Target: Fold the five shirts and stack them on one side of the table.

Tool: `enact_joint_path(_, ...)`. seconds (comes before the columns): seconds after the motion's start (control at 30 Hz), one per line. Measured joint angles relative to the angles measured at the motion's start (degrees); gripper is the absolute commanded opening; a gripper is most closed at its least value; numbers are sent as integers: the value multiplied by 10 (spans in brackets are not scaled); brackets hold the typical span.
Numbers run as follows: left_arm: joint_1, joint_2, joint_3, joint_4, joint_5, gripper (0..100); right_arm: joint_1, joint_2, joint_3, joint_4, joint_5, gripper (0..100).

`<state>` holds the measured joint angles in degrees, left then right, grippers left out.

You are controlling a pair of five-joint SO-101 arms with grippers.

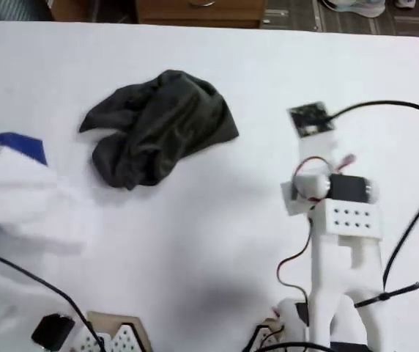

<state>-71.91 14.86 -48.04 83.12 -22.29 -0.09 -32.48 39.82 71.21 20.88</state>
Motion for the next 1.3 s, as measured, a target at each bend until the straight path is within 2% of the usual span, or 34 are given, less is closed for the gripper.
enact_joint_path(0.1, -35, 49, 0, -80, 0, 20, -21, 0, 0, -4, -3, 162)
enact_joint_path(0.23, -33, 119, 0, -156, -62, 20, -25, 0, 0, -4, -3, 162)
enact_joint_path(0.3, -23, 158, 0, -175, -115, 37, -25, 0, 0, -4, -3, 162)
enact_joint_path(0.4, -11, 215, 0, -202, -162, 140, -25, 0, 0, -3, -2, 162)
enact_joint_path(0.5, -10, 251, -23, -210, -172, 256, -25, 0, 0, 6, -2, 162)
enact_joint_path(0.57, -13, 254, -57, -209, -176, 293, -25, 0, 0, 14, -2, 162)
enact_joint_path(0.73, -15, 254, -187, -162, -171, 294, -25, 0, 0, 19, -2, 162)
enact_joint_path(0.8, 4, 253, -249, -130, -138, 294, -25, 0, 0, 19, -2, 162)
enact_joint_path(0.9, 66, 242, -316, -46, -98, 294, -27, 0, 0, 19, -2, 162)
enact_joint_path(0.97, 132, 232, -325, 41, -90, 294, -28, 0, 0, 19, -2, 162)
enact_joint_path(1.07, 247, 232, -277, 156, -68, 294, -28, 0, 0, 19, -2, 162)
enact_joint_path(1.17, 316, 240, -155, 169, -42, 294, -28, 0, 0, 19, -2, 162)
enact_joint_path(1.3, 353, 282, -4, 169, -33, 293, -11, 0, 0, 19, -2, 162)
